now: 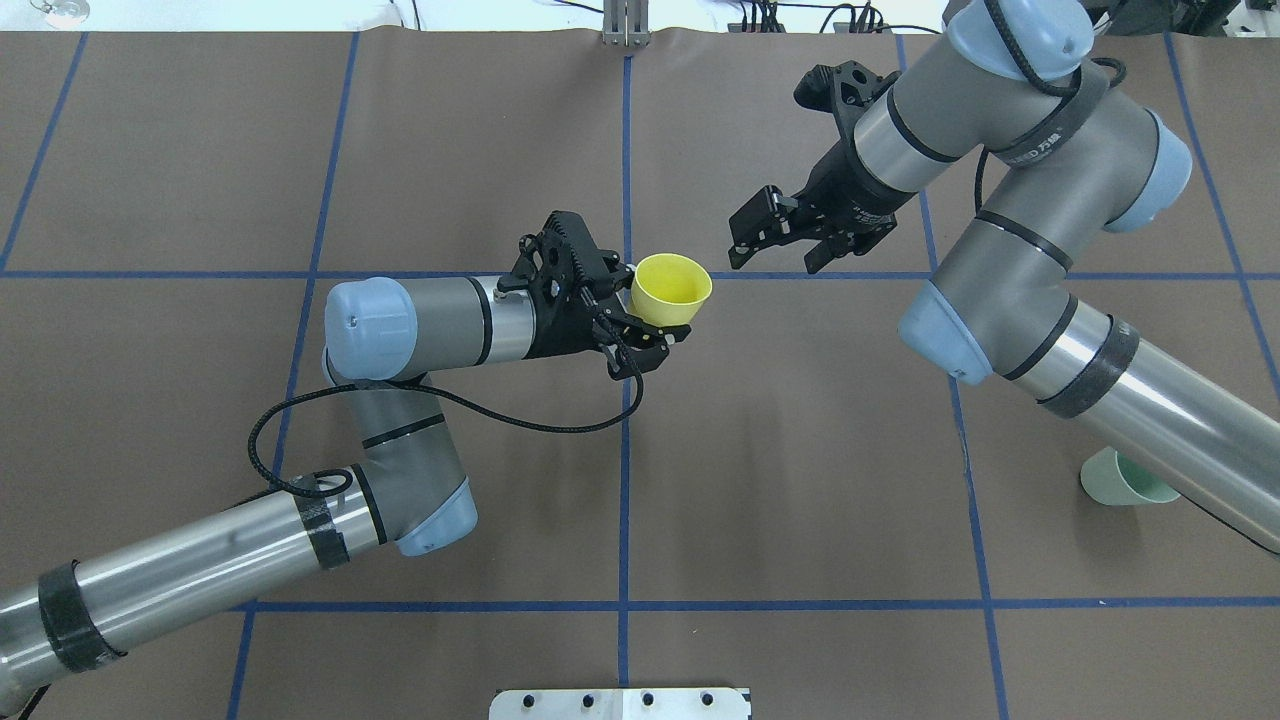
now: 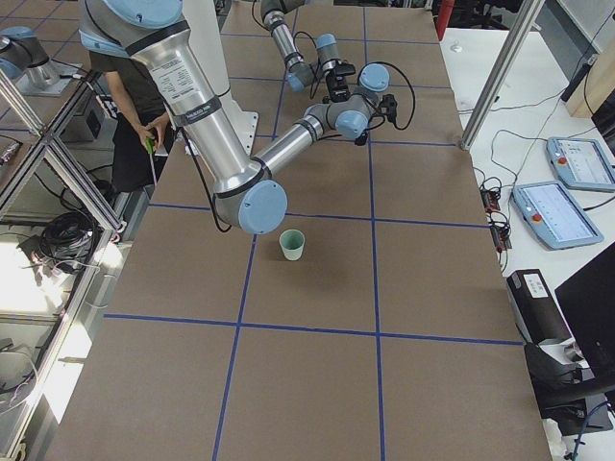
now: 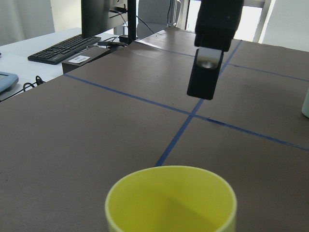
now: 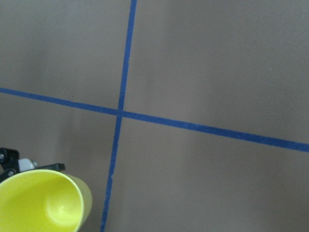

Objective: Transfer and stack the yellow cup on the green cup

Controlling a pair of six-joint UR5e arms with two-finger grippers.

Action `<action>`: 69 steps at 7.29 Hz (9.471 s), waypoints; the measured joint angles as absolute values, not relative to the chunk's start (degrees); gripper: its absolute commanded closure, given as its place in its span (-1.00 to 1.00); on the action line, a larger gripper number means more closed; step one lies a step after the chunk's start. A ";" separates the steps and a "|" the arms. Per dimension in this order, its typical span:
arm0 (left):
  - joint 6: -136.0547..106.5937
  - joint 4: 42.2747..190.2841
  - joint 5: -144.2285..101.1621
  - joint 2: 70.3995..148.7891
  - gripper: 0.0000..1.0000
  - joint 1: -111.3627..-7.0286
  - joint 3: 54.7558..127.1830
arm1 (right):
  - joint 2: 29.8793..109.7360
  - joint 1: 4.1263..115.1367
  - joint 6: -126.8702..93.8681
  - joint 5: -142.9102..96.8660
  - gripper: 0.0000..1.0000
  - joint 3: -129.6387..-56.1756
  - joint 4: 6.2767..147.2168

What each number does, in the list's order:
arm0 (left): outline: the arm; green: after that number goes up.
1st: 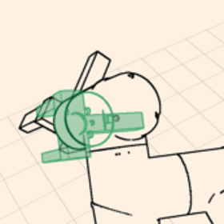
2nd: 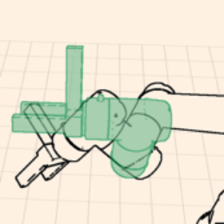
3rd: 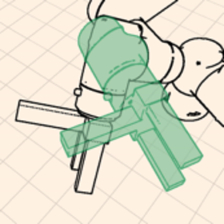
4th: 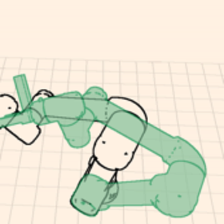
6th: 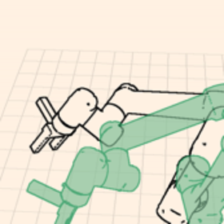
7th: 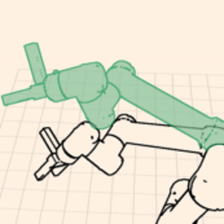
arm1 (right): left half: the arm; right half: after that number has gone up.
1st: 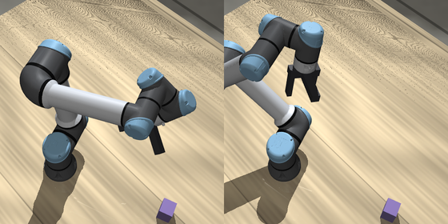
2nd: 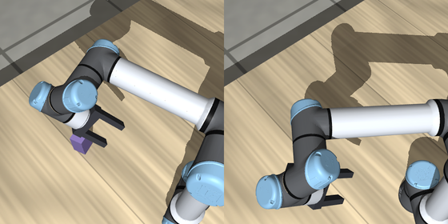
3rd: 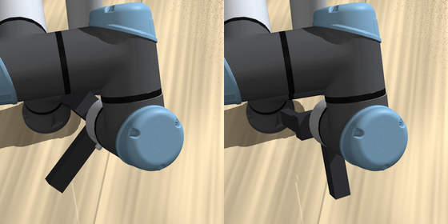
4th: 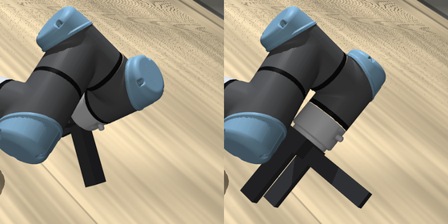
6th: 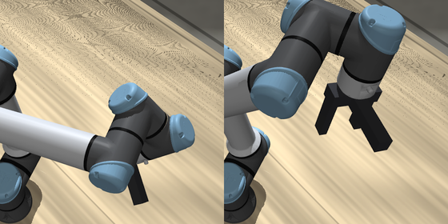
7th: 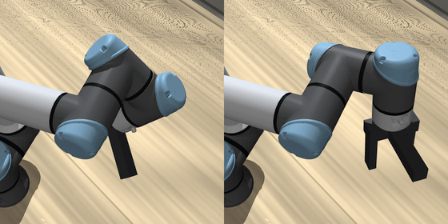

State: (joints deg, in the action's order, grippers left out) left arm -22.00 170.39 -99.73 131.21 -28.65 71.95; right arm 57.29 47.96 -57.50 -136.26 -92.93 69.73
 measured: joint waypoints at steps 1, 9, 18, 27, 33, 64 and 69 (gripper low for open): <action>-22.03 170.73 -99.75 130.96 -0.09 -27.77 72.95 | 57.26 47.59 -58.21 -136.82 -1.00 -93.20 69.66; -25.19 171.03 -99.23 131.40 -0.09 -26.43 73.78 | 58.44 45.99 -60.16 -145.24 -0.82 -92.22 69.73; -25.74 170.95 -99.24 131.98 -0.09 -26.28 73.75 | 58.05 45.28 -60.73 -146.52 0.16 -92.73 69.59; -32.78 171.26 -99.23 130.50 -1.00 -26.00 76.00 | 58.39 47.06 -60.65 -148.98 1.00 -93.70 69.52; -32.85 171.13 -94.43 126.14 -0.99 -26.01 78.72 | 82.35 53.86 -62.99 -135.78 1.00 -113.18 69.57; -42.31 123.96 -97.07 126.23 -0.99 -48.21 71.16 | 83.12 68.55 -50.84 -130.12 -1.00 -97.88 70.31; -6.81 94.96 -124.72 125.07 -0.99 -72.01 71.06 | 76.95 72.36 -38.33 -130.81 -1.00 -92.28 79.05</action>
State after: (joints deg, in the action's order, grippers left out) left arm -6.81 94.96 -124.72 125.07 -72.01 71.06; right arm 76.95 72.36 -38.33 -130.81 -92.28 79.05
